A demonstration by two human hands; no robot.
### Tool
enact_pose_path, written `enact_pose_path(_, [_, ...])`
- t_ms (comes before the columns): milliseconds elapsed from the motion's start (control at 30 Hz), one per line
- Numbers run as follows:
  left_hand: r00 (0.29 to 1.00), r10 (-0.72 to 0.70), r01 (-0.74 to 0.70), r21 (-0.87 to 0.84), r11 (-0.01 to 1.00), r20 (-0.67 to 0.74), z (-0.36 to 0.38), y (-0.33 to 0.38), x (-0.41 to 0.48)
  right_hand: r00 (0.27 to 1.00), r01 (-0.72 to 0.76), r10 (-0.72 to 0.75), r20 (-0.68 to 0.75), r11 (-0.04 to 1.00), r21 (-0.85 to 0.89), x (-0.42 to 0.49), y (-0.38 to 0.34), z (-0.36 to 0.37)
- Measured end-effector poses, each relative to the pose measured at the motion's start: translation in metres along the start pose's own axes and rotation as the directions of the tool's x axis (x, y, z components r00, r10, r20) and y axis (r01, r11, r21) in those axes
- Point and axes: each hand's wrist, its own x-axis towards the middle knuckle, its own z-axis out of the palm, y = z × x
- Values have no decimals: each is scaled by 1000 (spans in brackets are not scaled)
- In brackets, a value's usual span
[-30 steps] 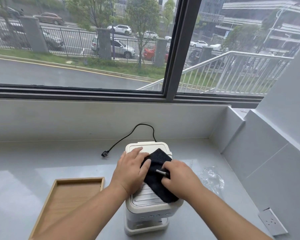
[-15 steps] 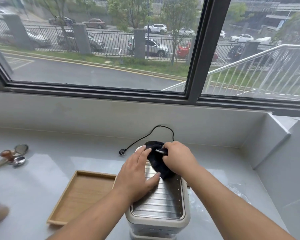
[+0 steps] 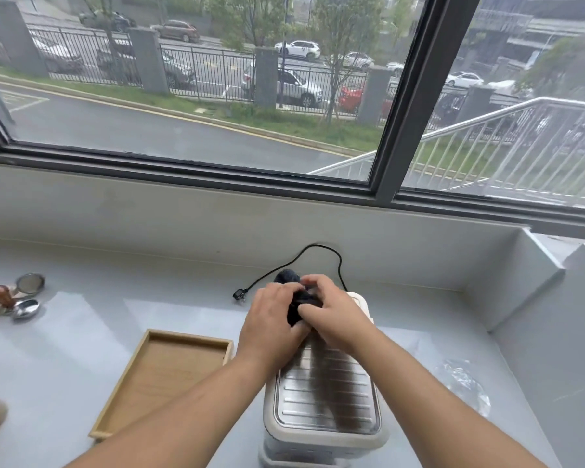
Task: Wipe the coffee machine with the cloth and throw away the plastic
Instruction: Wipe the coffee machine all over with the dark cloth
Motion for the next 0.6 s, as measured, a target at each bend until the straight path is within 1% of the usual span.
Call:
enact_pose_path(33, [1000,6,-6,-30,1000,-19,-1,-6,1,999,20,-20,-40,1000,-7,-6,3,-2])
enact_pose_path(67, [999,9,-12,-63,998,-41,-3,-11,2,993,47,-53,-106,997,-63,-12,7,-3])
enact_pose_path(133, [998,2,-9,-117,993,-61,-5,-18,3,963,67,-131,-236,963,-260,-25,19,1])
enact_pose_path(200, [994,-70,52,-209,977,-78,-6,-24,2,945,70,-203,-257,893,-445,-38,33,12])
enact_pose_path(267, [980,-184,150,-323,934,-77,-6,-27,0,942,72,-239,-238,832,-550,-45,41,21])
enact_pose_path(367, [946,-324,278,-512,813,1,-5,-29,2,942,48,-232,-242,807,-588,-44,43,27])
enact_pose_path(467, [921,-384,345,-581,738,60,-5,-36,6,949,28,-215,-230,786,-617,-43,44,27])
enact_pose_path(600, [871,-450,454,-669,589,196,-1,-52,7,957,10,-201,-208,741,-672,-40,45,27])
